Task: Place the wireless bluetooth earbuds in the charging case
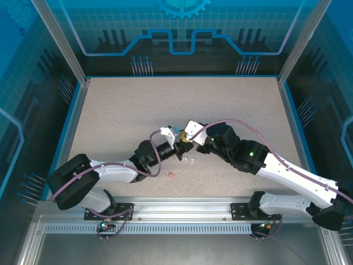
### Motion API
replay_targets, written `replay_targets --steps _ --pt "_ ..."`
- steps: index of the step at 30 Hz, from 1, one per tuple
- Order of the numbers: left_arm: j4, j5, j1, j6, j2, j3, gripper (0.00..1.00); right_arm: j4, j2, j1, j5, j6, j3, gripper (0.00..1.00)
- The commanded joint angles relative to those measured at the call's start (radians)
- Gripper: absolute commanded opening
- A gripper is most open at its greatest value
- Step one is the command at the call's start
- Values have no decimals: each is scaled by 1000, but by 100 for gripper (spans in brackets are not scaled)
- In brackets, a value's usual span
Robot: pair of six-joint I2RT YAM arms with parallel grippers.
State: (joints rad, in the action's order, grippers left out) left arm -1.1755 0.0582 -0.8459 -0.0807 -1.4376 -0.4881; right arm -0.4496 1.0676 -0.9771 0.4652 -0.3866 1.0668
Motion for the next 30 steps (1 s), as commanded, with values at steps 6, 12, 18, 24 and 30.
replay_targets --steps 6,12,18,24,30 --pt "-45 12 10 -16 7 -12 0 -6 21 -18 20 -20 5 21" --pt "-46 10 10 -10 8 -10 0 -57 17 -19 -39 -2 12 22" --pt "-69 11 9 -11 2 -5 0 -104 23 -10 -87 4 19 25" --pt "-72 12 10 -12 2 -6 0 -124 28 28 -168 22 48 29" --pt "-88 9 10 -16 1 0 0 -137 25 84 -281 53 91 38"
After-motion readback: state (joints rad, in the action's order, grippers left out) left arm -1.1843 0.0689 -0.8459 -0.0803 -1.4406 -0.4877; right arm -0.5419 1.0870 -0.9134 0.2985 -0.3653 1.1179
